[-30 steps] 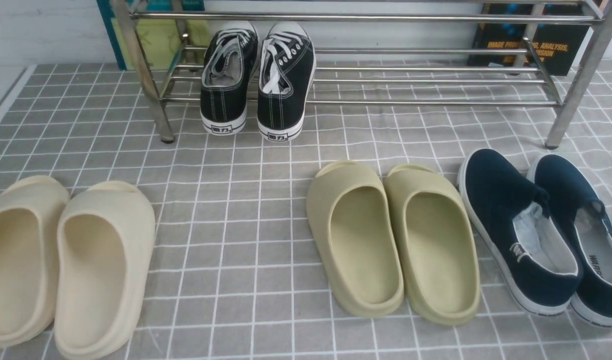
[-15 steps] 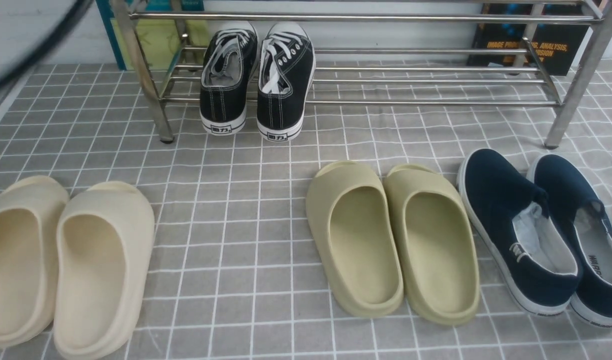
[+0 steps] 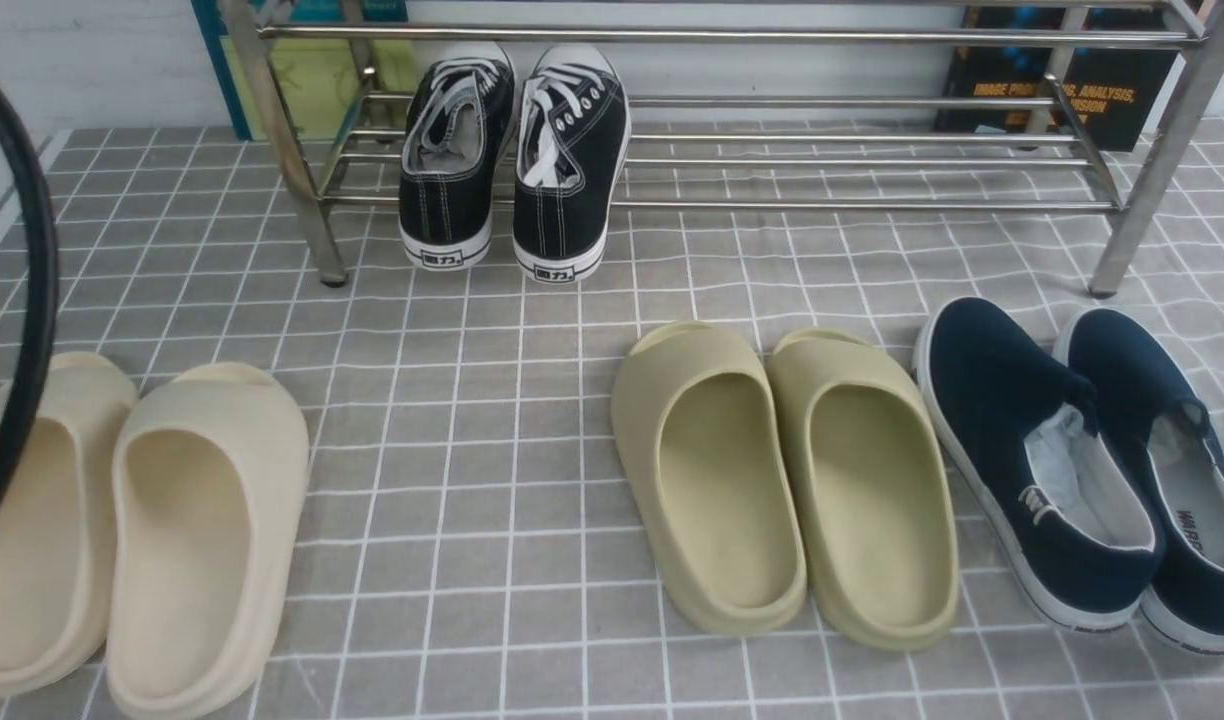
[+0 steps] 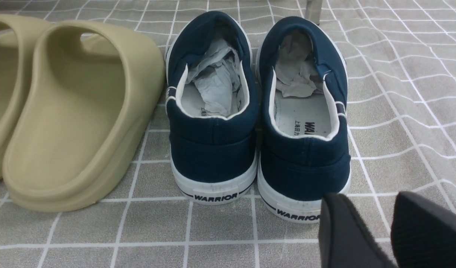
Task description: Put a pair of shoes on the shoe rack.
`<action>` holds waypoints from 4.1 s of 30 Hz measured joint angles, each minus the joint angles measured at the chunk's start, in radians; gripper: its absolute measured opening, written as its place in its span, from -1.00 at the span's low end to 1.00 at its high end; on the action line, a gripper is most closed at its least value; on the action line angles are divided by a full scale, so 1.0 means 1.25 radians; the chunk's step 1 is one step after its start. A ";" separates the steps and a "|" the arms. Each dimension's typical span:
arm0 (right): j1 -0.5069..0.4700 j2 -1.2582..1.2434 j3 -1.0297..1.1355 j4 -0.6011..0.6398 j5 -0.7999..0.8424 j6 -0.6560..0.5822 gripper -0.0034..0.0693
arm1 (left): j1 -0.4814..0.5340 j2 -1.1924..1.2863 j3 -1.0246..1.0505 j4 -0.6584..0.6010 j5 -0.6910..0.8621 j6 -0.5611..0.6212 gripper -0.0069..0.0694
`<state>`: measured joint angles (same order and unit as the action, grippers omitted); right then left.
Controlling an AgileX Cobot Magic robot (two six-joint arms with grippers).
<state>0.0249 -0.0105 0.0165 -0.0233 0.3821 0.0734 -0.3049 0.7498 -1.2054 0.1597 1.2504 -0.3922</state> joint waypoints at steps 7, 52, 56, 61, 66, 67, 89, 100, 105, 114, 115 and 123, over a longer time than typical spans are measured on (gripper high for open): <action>0.000 0.000 0.000 0.000 0.000 0.000 -0.25 | 0.000 -0.015 0.025 0.070 -0.004 -0.008 -0.28; 0.003 0.000 0.000 0.000 0.000 0.000 -0.25 | 0.287 -0.609 0.987 -0.184 -0.701 0.189 -0.85; 0.003 0.000 0.000 0.000 0.000 0.000 -0.25 | 0.287 -0.609 0.988 -0.181 -0.699 0.189 -0.85; 0.003 0.000 0.000 0.000 0.000 0.000 -0.25 | 0.287 -0.609 0.988 -0.179 -0.699 0.189 -0.85; 0.003 0.000 0.000 0.000 0.000 0.000 -0.25 | 0.287 -0.609 0.988 -0.179 -0.698 0.189 -0.85; 0.003 0.000 0.000 0.000 0.000 0.000 -0.25 | 0.287 -0.609 0.988 -0.179 -0.698 0.189 -0.85; 0.003 0.000 0.000 0.000 0.000 0.000 -0.25 | 0.287 -0.609 0.988 -0.180 -0.694 0.189 -0.85; 0.003 0.000 0.000 0.000 0.000 0.000 -0.25 | 0.287 -0.609 0.988 -0.180 -0.694 0.189 -0.85; 0.003 0.000 0.000 0.000 0.000 0.000 -0.25 | 0.287 -0.609 0.988 -0.180 -0.694 0.189 -0.85; 0.003 0.000 0.000 0.000 0.000 0.000 -0.25 | 0.287 -0.609 0.988 -0.180 -0.694 0.189 -0.85; 0.003 0.000 0.000 0.000 0.000 0.000 -0.25 | 0.287 -0.609 0.988 -0.180 -0.694 0.189 -0.85; 0.003 0.000 0.000 0.000 0.000 0.000 -0.25 | 0.287 -0.609 0.988 -0.180 -0.694 0.189 -0.85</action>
<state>0.0284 -0.0105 0.0165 -0.0233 0.3821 0.0734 0.0535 -0.0111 0.0299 -0.0646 0.3835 -0.1562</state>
